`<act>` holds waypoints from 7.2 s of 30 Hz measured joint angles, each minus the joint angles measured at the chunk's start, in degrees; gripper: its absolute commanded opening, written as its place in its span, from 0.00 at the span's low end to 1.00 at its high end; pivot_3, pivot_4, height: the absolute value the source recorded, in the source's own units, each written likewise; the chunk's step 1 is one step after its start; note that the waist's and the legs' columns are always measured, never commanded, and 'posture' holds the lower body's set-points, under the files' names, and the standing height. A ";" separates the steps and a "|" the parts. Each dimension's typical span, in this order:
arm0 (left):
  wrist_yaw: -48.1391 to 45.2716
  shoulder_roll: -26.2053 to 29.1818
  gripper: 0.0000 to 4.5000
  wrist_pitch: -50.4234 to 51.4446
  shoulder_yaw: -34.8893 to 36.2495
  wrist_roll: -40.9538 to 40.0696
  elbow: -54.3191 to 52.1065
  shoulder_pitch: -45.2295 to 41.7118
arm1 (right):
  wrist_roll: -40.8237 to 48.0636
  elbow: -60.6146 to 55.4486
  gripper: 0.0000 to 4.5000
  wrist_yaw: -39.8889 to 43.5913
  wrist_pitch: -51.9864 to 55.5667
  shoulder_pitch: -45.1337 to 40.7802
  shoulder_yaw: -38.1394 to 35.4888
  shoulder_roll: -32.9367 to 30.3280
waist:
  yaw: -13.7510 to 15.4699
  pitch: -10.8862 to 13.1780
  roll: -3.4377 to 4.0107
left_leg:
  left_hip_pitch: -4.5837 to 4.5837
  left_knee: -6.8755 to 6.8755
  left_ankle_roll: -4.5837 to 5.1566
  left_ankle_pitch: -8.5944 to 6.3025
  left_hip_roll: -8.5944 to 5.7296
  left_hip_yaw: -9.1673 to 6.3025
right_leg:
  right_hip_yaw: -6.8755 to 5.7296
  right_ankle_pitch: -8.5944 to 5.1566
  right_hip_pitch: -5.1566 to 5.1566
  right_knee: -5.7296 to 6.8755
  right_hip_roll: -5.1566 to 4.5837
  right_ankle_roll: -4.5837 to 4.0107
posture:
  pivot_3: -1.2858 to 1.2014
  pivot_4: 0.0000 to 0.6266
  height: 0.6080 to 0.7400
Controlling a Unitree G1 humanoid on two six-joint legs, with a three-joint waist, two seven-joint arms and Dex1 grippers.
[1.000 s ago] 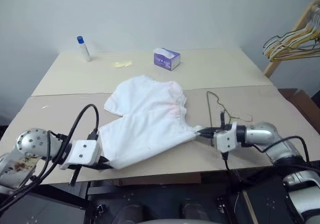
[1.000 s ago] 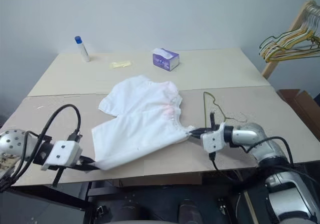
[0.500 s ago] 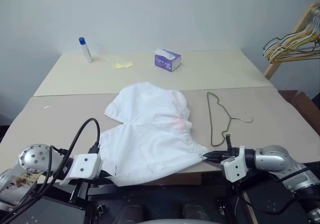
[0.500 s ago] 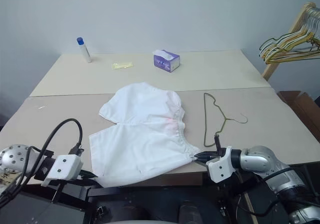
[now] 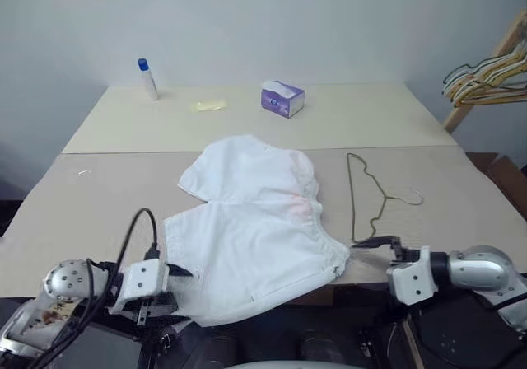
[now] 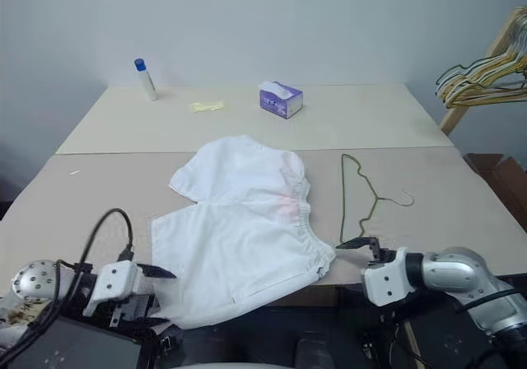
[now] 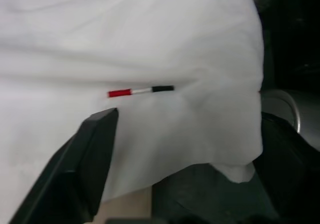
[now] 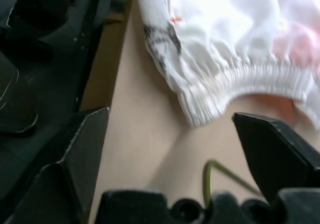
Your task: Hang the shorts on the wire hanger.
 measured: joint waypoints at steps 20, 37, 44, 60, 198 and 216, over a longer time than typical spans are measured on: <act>-8.22 8.65 1.00 26.12 19.41 -28.64 -2.81 -19.34 | 20.33 -9.99 1.00 -13.90 78.78 -11.68 -12.99 9.70 | -1.81 0.05 0.19 | -0.08 0.00 -0.25 -0.16 0.10 -0.11 | -0.19 -0.12 -0.10 0.21 0.32 0.16 | 0.54 0.02 1.00; -1.96 1.52 1.00 35.14 11.87 -30.09 -7.74 -28.15 | 13.80 -7.70 0.43 -24.21 98.74 -24.12 0.72 17.21 | -1.66 -0.09 -0.06 | -0.42 0.09 -0.23 -0.17 -0.12 -0.22 | -0.37 -0.07 -0.12 0.05 0.18 0.19 | 0.54 0.03 1.00; -1.32 -0.25 1.00 35.00 11.47 -29.82 -7.34 -29.95 | 8.98 -5.02 0.00 -25.67 95.17 -23.53 0.87 15.17 | -1.57 -0.11 -0.09 | -0.51 0.17 -0.23 -0.16 -0.18 -0.21 | -0.37 -0.04 -0.14 0.03 0.18 0.25 | 0.53 0.01 1.00; 10.75 -13.73 1.00 45.10 -0.74 -23.00 12.52 -55.02 | -33.27 12.04 0.00 -44.74 1.18 -27.52 5.16 -0.67 | -5.22 -0.13 0.00 | -0.78 0.22 -0.36 -0.08 -0.24 -0.14 | -0.23 0.04 -0.40 -0.01 0.18 0.39 | 0.50 0.00 1.00; -2.07 -10.72 0.99 27.27 2.60 -15.17 4.60 -38.04 | 25.79 17.50 0.00 24.40 94.87 -31.10 4.65 7.61 | -0.74 -0.01 0.12 | -0.90 0.97 0.34 -0.51 -0.18 -0.25 | -0.08 0.33 -0.25 -0.12 0.18 0.70 | 0.57 0.05 1.00; -0.82 -10.47 0.99 27.05 3.05 -15.13 3.08 -36.86 | 15.89 32.71 0.00 31.52 86.58 -43.76 11.93 15.31 | 0.11 0.02 0.17 | -0.92 0.94 0.34 -0.50 -0.18 -0.32 | -0.19 0.33 -0.27 -0.08 0.19 0.67 | 0.58 0.05 1.00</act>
